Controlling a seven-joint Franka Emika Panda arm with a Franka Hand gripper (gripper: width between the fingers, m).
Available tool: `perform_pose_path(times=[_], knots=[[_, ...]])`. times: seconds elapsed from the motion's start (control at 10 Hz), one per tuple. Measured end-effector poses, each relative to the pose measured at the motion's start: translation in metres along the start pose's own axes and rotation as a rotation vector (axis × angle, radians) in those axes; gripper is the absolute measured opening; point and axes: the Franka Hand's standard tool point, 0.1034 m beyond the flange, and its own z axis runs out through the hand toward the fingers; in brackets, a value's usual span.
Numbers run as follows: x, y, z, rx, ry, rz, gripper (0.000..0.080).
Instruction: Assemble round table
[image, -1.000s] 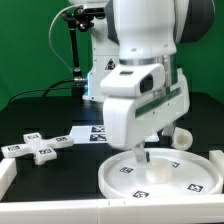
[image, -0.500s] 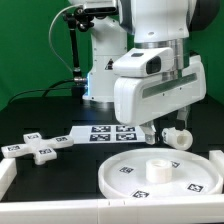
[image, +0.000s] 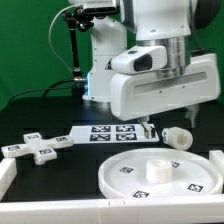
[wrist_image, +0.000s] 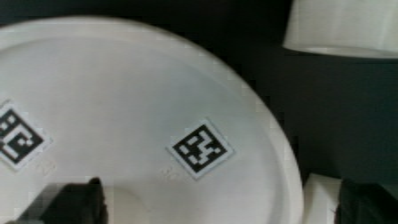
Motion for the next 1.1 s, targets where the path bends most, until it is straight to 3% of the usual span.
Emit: perform_pose_path(times=[0.2, 0.5, 0.9, 1.1], knots=[[-0.003, -0.013, 0.004, 0.012, -0.012, 0.234, 0.0649], [-0.003, -0.018, 0.005, 0.022, -0.009, 0.403, 0.0649], [-0.024, -0.029, 0.030, 0.010, -0.056, 0.351, 0.0649], [-0.025, -0.028, 0.030, 0.013, -0.063, 0.349, 0.0649]])
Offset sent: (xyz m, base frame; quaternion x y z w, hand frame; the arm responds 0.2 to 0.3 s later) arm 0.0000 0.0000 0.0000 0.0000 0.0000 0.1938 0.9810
